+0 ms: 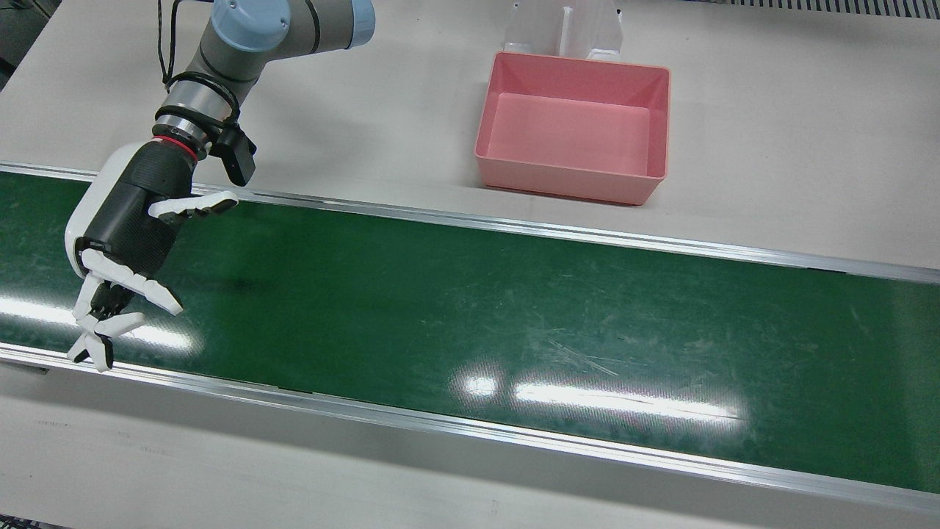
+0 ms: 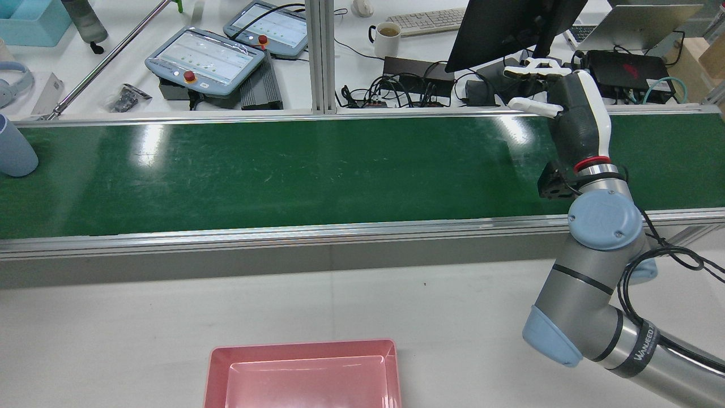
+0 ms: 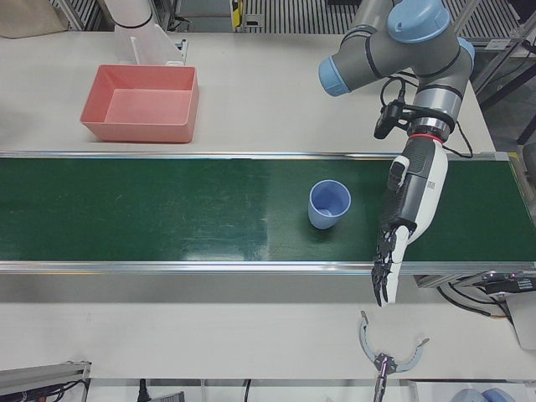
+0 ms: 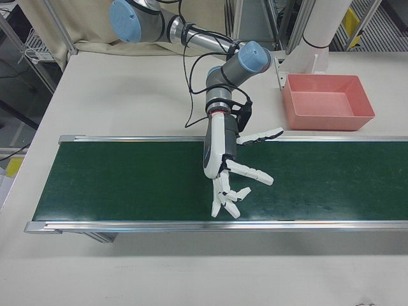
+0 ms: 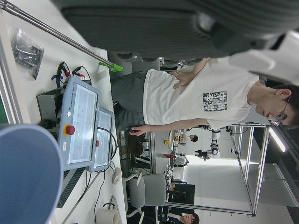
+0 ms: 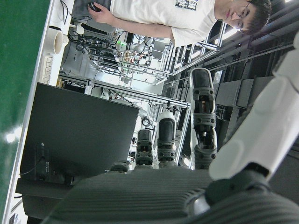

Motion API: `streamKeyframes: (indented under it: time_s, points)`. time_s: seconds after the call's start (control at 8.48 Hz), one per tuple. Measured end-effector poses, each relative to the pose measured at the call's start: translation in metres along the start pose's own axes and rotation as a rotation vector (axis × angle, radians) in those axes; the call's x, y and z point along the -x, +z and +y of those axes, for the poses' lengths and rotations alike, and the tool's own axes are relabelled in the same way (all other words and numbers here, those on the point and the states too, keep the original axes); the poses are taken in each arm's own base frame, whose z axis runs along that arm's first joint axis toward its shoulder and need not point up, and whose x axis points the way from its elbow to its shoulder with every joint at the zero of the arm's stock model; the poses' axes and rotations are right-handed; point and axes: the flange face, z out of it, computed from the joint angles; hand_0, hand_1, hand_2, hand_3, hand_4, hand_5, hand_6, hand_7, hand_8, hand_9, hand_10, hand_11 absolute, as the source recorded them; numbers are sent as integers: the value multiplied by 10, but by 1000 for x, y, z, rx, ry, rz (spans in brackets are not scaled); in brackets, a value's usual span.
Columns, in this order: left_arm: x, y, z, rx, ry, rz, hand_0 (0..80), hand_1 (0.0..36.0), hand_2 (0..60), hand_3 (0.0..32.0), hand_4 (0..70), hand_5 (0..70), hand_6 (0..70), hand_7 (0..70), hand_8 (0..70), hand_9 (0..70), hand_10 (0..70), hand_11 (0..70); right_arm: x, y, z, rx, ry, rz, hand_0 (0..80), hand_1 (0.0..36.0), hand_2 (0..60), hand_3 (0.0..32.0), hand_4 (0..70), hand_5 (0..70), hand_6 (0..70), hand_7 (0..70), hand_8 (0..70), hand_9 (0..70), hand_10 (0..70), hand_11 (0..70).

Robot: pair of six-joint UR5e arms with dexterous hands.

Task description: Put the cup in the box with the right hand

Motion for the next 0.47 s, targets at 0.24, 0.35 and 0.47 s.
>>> streamKeyframes:
  time_s: [0.24,0.35,0.47]
  points:
    - [0,0,0,0,0,0,0,0,0,0,0,0,0,0,0,0,0,0,-4,1,-9,11,14,0,457,0,0,0,642,0,108,597,58,197,11,10]
    - [0,0,0,1,0,0,0,0,0,0,0,0,0,0,0,0,0,0,-6,2,-11,11,14,1,457,0,0,0,639,0,107,594,58,197,13,13]
    - [0,0,0,1,0,-1,0,0,0,0,0,0,0,0,0,0,0,0,-6,2,-14,9,12,-1,460,0,0,0,655,0,109,607,57,198,11,10]
